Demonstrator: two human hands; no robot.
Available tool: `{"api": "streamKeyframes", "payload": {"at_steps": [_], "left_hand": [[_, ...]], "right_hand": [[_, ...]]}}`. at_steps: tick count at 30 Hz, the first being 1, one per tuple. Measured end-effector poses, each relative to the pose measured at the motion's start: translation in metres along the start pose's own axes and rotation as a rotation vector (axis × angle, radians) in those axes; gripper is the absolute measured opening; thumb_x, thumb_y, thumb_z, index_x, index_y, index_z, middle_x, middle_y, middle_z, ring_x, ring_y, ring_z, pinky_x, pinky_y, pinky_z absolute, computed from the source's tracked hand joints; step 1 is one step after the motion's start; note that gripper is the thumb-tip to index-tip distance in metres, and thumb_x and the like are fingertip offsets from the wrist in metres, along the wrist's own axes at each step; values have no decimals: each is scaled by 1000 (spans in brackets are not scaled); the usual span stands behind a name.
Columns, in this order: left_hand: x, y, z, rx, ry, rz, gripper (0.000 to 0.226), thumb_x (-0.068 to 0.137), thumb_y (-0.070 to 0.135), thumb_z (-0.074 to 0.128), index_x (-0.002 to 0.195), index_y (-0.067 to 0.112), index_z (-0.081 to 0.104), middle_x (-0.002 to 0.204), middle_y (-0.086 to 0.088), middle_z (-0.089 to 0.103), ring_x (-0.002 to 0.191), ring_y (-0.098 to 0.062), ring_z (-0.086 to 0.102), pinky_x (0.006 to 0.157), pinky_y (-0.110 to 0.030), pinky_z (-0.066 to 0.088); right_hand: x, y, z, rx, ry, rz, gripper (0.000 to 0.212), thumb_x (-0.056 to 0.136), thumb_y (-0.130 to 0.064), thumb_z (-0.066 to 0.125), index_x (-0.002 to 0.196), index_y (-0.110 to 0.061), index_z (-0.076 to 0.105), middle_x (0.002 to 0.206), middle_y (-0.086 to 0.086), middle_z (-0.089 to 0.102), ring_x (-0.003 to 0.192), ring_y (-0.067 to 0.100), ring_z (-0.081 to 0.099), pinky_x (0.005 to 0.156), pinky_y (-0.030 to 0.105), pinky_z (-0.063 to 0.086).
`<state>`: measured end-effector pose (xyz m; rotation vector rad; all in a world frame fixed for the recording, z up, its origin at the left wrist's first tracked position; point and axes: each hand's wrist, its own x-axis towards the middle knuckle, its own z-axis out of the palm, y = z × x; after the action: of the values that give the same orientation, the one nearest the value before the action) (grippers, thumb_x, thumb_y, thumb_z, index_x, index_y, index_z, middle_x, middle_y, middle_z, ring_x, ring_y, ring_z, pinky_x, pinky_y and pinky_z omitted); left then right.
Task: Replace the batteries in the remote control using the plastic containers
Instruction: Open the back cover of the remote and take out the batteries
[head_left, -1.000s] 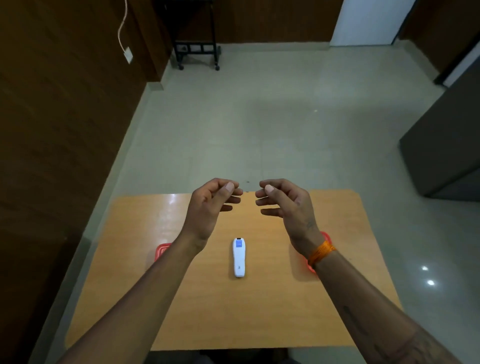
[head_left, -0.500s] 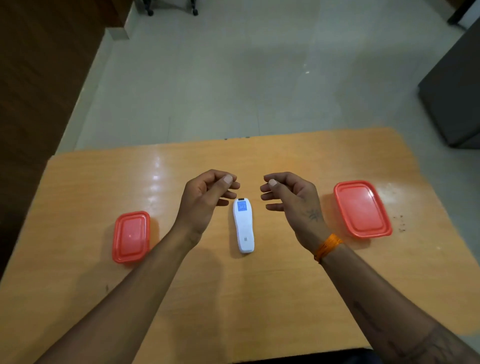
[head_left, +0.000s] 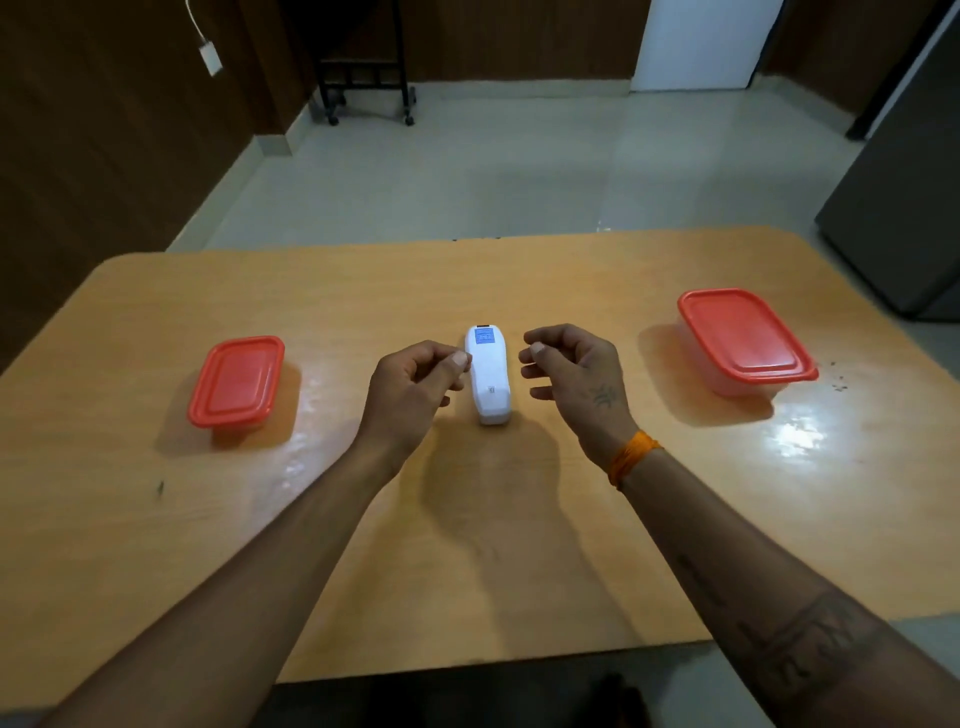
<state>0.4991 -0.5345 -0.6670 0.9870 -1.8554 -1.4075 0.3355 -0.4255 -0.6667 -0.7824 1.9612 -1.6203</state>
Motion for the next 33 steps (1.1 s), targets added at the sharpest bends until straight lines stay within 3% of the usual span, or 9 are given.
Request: {"api": "streamKeyframes", "payload": {"at_steps": [6, 9, 11, 13, 18, 22, 26, 30, 33], "left_hand": [[-23, -2, 8, 66, 21, -73, 27, 102, 25, 56, 118, 26, 77, 113, 8, 76, 103, -14, 69, 91, -43, 60], [-20, -3, 15, 52, -17, -149, 36, 97, 36, 57, 130, 28, 71, 121, 4, 74, 103, -12, 67, 98, -45, 59], [-12, -6, 20, 41, -19, -209, 32, 92, 38, 57, 119, 32, 75, 114, 5, 77, 104, -21, 73, 94, -51, 61], [-6, -6, 26, 41, -5, -241, 27, 90, 36, 57, 105, 29, 78, 106, 0, 80, 102, -29, 75, 90, -53, 62], [-2, -5, 35, 82, 65, -271, 34, 87, 31, 58, 109, 20, 81, 106, -2, 80, 92, -25, 73, 89, -44, 63], [-11, 2, 38, 34, 101, -292, 36, 88, 26, 65, 121, 19, 78, 120, 1, 77, 106, -20, 73, 98, -41, 60], [-22, 4, 38, -3, 119, -259, 31, 88, 24, 69, 118, 19, 79, 118, 4, 78, 107, -17, 73, 99, -41, 59], [-38, 2, 36, -137, 129, -270, 20, 84, 38, 74, 95, 24, 82, 97, 4, 83, 93, -21, 79, 91, -50, 63], [-52, 8, 34, -314, 109, -378, 25, 95, 34, 74, 95, 10, 79, 92, -11, 83, 80, -26, 81, 74, -39, 66]], "right_hand": [[-13, 8, 12, -238, 46, 14, 22, 90, -25, 61, 106, -22, 76, 94, -3, 77, 87, 18, 74, 84, 48, 63], [-8, 11, 17, -402, 44, 30, 29, 95, -27, 62, 118, -16, 75, 110, 4, 77, 99, 21, 70, 89, 33, 56], [-3, 14, 20, -493, 25, 54, 34, 96, -32, 62, 120, -13, 76, 117, 7, 76, 106, 25, 68, 85, 29, 49], [1, 15, 24, -511, -2, 83, 34, 96, -38, 61, 113, -13, 78, 112, 8, 77, 101, 28, 69, 83, 32, 54], [0, 16, 34, -517, -31, 46, 31, 98, -37, 61, 97, -12, 80, 94, 8, 77, 87, 28, 69, 78, 40, 58], [-3, 18, 38, -324, 5, 112, 18, 88, -37, 73, 89, -19, 78, 91, 3, 77, 84, 27, 72, 78, 47, 63], [-5, 26, 33, -73, 9, 250, 26, 71, -36, 85, 88, -18, 80, 89, 5, 79, 84, 28, 78, 77, 49, 66], [-33, 18, 20, 139, -13, 278, 21, 80, -20, 87, 96, -10, 78, 96, 13, 80, 89, 33, 78, 76, 52, 66], [-63, 5, 13, 278, -61, 285, 28, 86, -11, 83, 112, -3, 73, 103, 17, 78, 90, 33, 79, 66, 37, 66]]}}
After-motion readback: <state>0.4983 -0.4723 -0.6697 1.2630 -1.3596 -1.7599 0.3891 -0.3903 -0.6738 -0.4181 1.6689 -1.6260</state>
